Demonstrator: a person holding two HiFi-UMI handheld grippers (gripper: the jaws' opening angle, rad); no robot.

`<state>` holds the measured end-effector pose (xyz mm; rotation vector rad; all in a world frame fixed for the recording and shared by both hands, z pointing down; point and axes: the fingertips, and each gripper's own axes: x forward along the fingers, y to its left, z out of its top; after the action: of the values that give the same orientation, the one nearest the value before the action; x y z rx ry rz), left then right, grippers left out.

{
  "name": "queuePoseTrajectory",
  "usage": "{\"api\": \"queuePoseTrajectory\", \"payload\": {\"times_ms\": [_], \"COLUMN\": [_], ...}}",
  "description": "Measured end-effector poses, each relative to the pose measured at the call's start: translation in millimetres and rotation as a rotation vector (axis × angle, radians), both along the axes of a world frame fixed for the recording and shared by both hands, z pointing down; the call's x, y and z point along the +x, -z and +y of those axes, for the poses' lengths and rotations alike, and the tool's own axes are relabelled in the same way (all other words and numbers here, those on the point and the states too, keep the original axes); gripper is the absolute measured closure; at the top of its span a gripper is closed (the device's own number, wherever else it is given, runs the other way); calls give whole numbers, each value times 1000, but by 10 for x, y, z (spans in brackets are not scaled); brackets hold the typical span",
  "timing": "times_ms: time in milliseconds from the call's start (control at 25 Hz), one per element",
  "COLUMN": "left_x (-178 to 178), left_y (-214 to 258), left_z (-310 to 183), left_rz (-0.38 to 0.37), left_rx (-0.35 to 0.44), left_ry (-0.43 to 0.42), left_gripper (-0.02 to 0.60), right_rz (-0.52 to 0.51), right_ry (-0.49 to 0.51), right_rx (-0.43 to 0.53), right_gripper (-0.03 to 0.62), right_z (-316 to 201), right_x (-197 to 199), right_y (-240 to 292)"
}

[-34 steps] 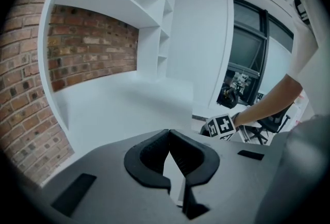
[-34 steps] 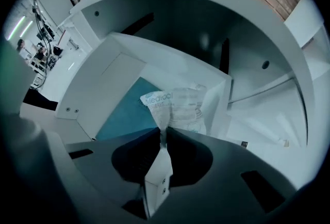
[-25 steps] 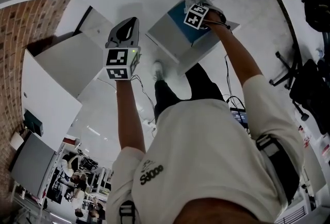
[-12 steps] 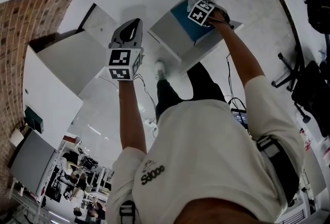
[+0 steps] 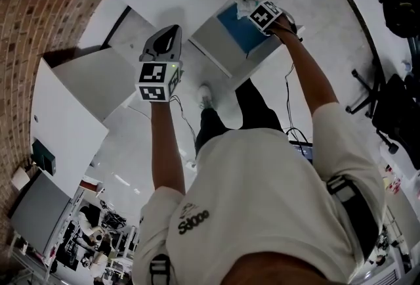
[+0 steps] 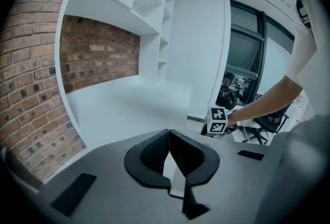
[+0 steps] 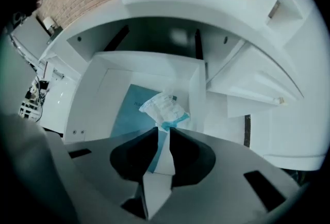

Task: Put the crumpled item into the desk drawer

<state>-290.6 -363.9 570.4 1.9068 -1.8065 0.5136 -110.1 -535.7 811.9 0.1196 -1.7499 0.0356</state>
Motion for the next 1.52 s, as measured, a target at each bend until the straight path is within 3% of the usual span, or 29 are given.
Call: {"api": "queuePoseTrajectory", "payload": {"times_ms": [120, 320, 480, 560, 680, 800, 1240, 1520], "left_x": [0, 67, 147, 185, 242, 281, 566, 800], "left_y": [125, 366, 602, 711, 882, 1063, 1762, 2141], "left_z": [51, 183, 214, 260, 335, 407, 892, 1349], "left_rz": [-6, -21, -32, -38, -53, -72, -139, -179], "left_rx": [29, 74, 132, 156, 190, 225, 361, 435], "left_ry": [-15, -52, -89, -105, -131, -157, -270, -347], "left_gripper": [563, 563, 563, 563, 563, 563, 563, 563], "right_rz": [-52, -156, -151, -258, -394, -483, -803, -935], "right_ry": [-85, -160, -306, -320, -326, -401, -464, -514], "right_rx": [62, 137, 141, 141, 235, 242, 512, 579], "right_gripper": [558, 568, 568, 568, 577, 588, 588, 588], "right_z": [-86, -81, 45, 157, 225, 461, 1435, 2218], "right_x": [23, 50, 361, 292, 278, 392, 842, 1143], "right_y": [279, 869, 1284, 1560, 2100, 2513, 4127, 4646]}}
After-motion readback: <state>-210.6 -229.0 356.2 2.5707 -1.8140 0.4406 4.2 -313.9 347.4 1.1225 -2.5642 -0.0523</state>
